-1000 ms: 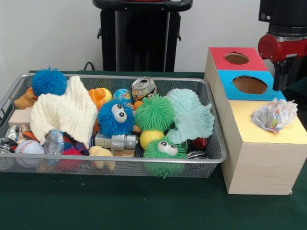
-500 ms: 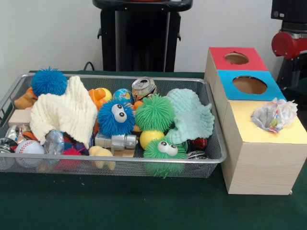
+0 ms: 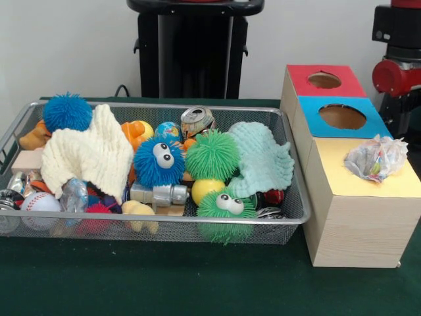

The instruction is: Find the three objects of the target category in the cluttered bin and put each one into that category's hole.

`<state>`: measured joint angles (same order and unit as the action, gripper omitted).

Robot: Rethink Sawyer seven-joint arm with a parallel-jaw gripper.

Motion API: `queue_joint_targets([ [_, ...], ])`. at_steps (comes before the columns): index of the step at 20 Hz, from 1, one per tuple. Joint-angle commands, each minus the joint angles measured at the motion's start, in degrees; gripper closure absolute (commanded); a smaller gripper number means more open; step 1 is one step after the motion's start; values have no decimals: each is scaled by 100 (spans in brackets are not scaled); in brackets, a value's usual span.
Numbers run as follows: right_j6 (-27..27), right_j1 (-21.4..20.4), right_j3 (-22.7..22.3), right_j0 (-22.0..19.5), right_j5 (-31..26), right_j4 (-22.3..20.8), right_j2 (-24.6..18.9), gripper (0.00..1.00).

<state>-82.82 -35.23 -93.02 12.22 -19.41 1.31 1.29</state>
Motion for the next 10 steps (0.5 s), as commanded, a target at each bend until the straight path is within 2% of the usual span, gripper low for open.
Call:
queue_joint_targets([
  [1,-956,477,274,-209,393,-70,-111,100],
  [7,-957,106,159,-270,160,38,-204,100],
  [10,-879,-133,162,-328,-223,116,-262,100],
])
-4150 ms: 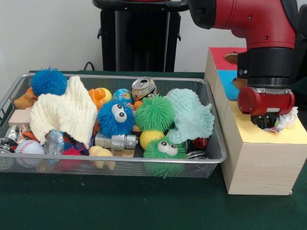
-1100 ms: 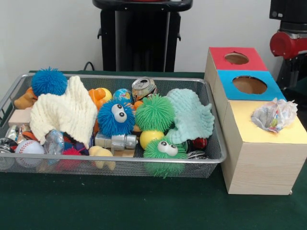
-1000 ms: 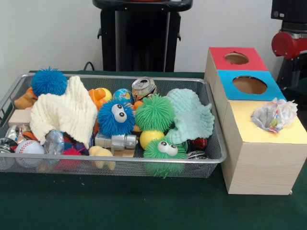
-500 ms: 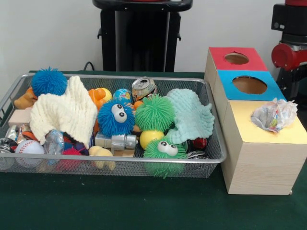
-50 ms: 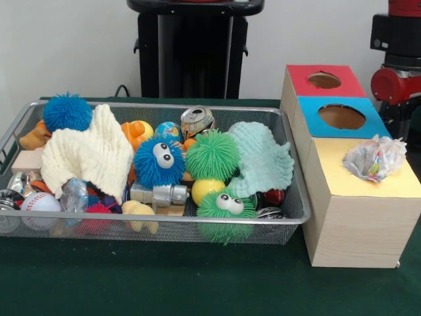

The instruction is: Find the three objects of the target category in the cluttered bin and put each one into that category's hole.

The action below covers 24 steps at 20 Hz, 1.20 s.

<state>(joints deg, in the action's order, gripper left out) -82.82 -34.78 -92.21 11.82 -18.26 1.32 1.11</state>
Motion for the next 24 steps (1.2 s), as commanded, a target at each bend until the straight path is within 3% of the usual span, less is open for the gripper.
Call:
queue_joint_targets([
  [1,-865,-259,86,-291,-466,141,-247,100],
  [10,-755,-634,358,-334,-1334,232,-269,100],
  [18,-650,14,544,-527,-439,-39,-391,100],
  [24,-634,330,643,-628,-77,-143,-460,100],
])
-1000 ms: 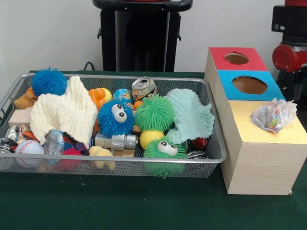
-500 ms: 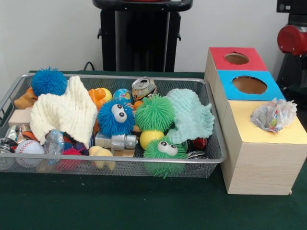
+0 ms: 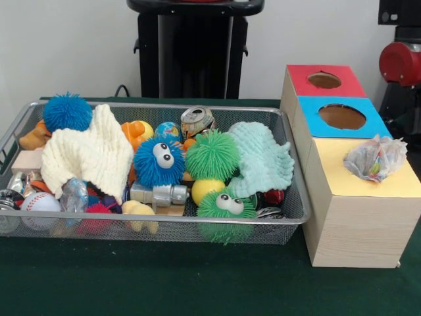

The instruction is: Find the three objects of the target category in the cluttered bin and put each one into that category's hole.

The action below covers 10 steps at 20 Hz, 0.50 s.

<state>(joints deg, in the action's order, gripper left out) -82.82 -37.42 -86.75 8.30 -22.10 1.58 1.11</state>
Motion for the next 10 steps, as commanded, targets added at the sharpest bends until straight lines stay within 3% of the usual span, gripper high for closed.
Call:
queue_joint_targets([
  [1,-595,642,101,-322,391,-203,-500,100],
  [10,-222,686,114,-652,401,-485,-699,100],
])
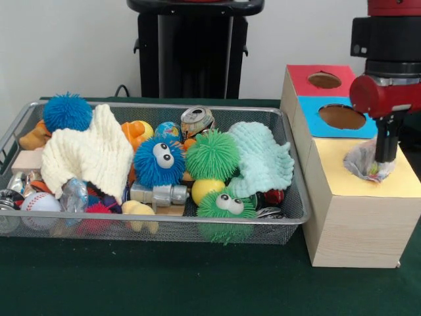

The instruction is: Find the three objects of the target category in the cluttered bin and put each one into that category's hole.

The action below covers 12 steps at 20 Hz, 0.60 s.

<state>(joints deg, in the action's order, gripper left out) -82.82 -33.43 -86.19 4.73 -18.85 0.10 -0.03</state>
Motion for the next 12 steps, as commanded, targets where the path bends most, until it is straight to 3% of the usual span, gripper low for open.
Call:
queue_joint_targets([
  [1,-228,259,41,-307,51,-345,-603,100],
  [6,-297,332,33,-322,174,-471,-610,100],
  [12,-105,786,451,-255,-25,-707,-485,100],
])
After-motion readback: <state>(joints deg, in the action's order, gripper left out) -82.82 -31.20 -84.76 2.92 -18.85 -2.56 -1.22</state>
